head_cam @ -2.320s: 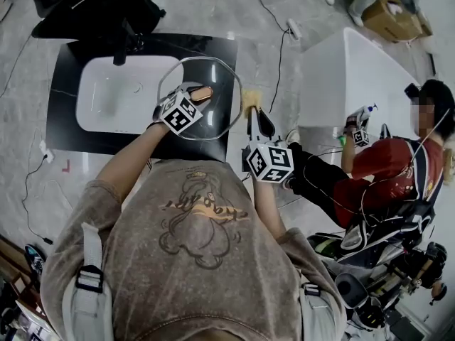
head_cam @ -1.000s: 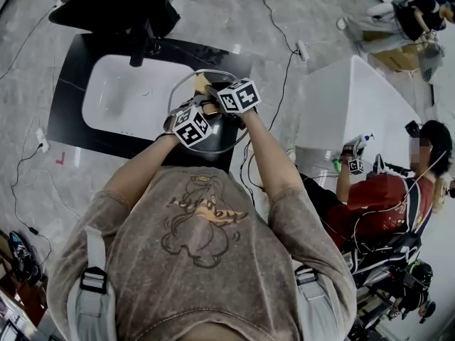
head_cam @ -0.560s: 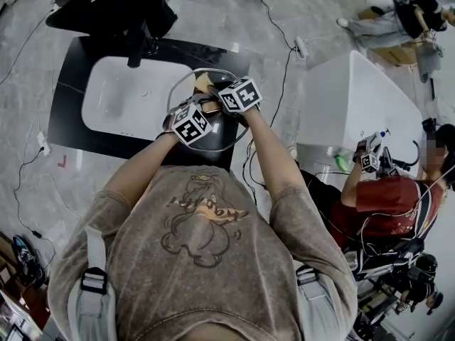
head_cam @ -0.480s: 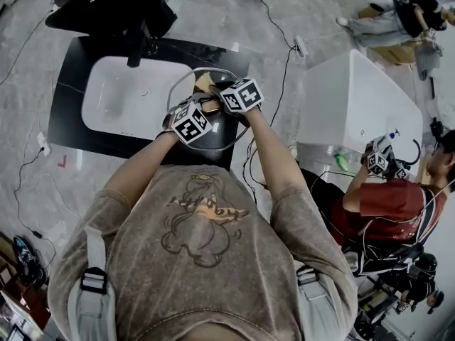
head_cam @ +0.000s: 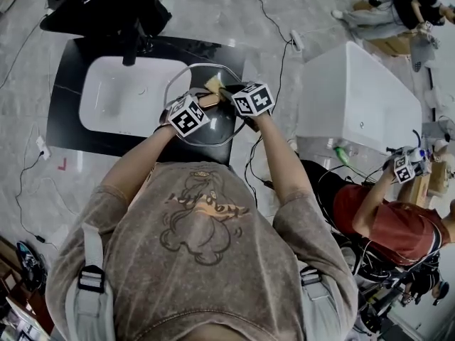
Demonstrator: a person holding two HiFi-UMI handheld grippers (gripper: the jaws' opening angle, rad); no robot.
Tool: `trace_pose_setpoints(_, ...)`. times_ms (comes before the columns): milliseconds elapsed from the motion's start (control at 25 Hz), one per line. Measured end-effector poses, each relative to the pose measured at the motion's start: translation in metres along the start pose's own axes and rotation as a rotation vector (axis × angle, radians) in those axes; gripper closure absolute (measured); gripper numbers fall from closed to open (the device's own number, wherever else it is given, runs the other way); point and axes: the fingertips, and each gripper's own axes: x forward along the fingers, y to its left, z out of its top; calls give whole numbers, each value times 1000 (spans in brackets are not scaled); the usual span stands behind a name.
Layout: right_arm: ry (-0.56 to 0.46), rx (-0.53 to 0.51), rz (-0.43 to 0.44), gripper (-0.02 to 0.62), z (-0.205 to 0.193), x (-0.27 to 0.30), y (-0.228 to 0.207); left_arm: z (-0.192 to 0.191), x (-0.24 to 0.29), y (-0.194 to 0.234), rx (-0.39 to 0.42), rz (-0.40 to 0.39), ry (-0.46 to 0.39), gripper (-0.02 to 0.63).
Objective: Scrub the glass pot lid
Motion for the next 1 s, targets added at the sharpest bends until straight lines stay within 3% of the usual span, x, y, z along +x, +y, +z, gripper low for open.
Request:
trace_pose_setpoints(480, 10, 61, -54, 558, -41, -26, 9, -2, 1, 1, -18, -32, 19, 422)
trace_pose_setpoints(1000, 16, 153, -40, 558, -73, -40, 41, -2, 2, -3, -31, -71, 101, 423)
